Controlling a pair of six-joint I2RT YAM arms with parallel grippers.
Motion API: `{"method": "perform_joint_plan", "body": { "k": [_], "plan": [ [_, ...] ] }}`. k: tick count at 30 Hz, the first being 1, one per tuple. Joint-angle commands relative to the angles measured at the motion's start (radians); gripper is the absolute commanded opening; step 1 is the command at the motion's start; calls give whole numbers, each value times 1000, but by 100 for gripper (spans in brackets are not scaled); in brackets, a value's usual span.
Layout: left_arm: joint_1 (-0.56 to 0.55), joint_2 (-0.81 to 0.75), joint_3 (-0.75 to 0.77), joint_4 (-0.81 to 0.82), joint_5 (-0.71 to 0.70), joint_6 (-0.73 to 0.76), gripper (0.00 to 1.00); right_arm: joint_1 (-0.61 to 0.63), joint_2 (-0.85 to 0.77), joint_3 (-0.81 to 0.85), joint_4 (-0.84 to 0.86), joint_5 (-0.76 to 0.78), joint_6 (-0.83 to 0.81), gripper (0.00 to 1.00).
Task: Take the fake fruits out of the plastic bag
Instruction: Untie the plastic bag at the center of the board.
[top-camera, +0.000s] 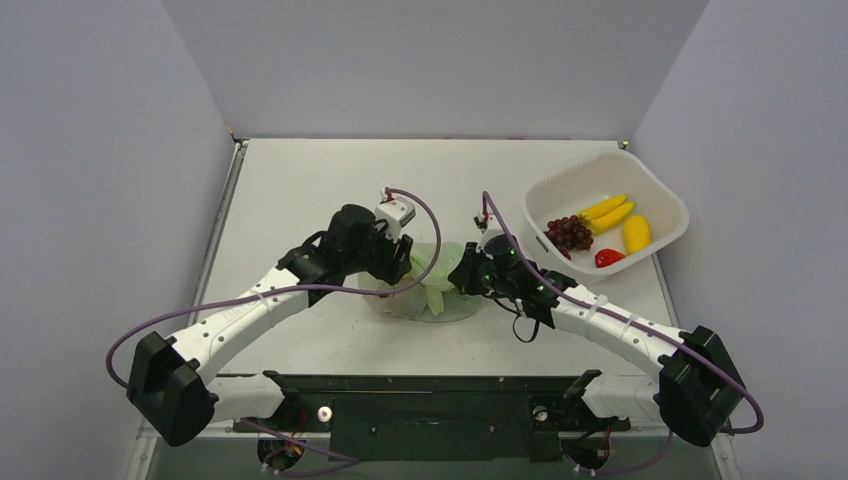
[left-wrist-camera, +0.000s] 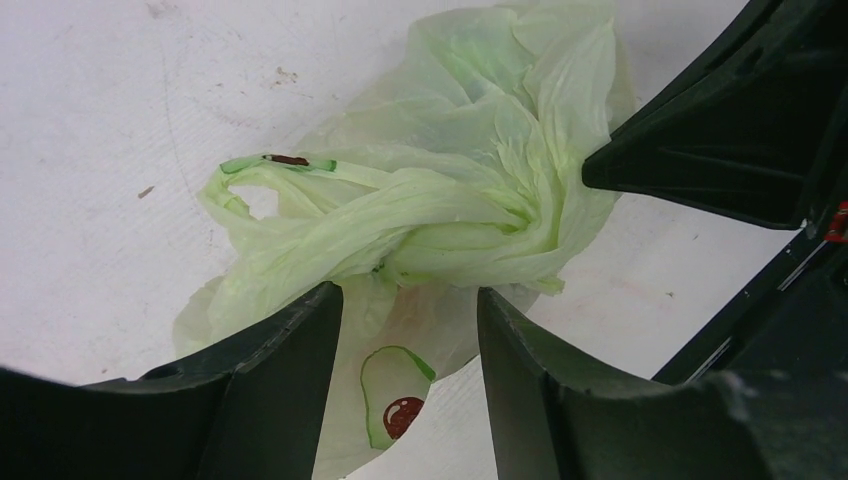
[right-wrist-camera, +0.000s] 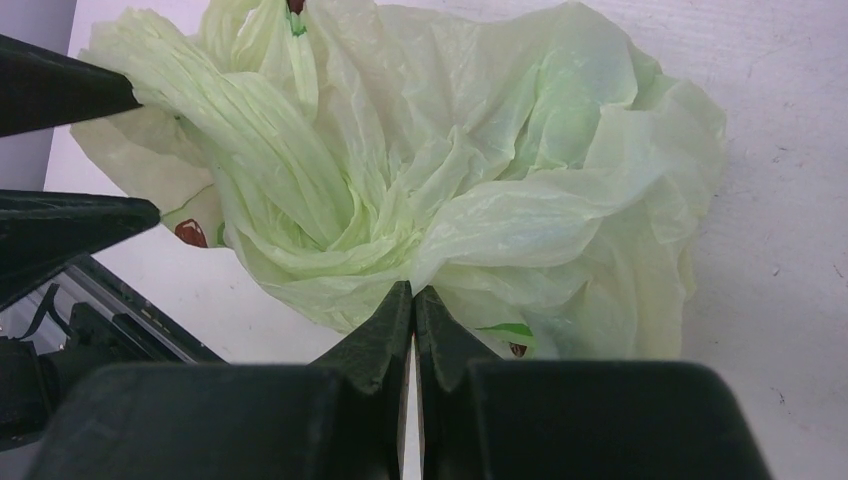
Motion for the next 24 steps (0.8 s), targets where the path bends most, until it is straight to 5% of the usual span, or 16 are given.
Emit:
{"method": "perform_joint_plan", "body": {
  "k": [1,9,15,21,24],
  "plan": [
    [7,-86,16,74,-22,3,51,23,-1,31,36,-5,-27,0],
    [7,-115,-15,132,-18,-6,62,56,-8,20,31,0,-38,0],
    [-8,20,21,95,-19,-9,65,76,-8,13,39,3,-31,0],
    [-28,112,65,26,-21,12,61,79,-19,17,27,17,-34,0],
    [-35,122,79,4,-13,22,48,80,-24,16,23,23,-34,0]
  ]
}}
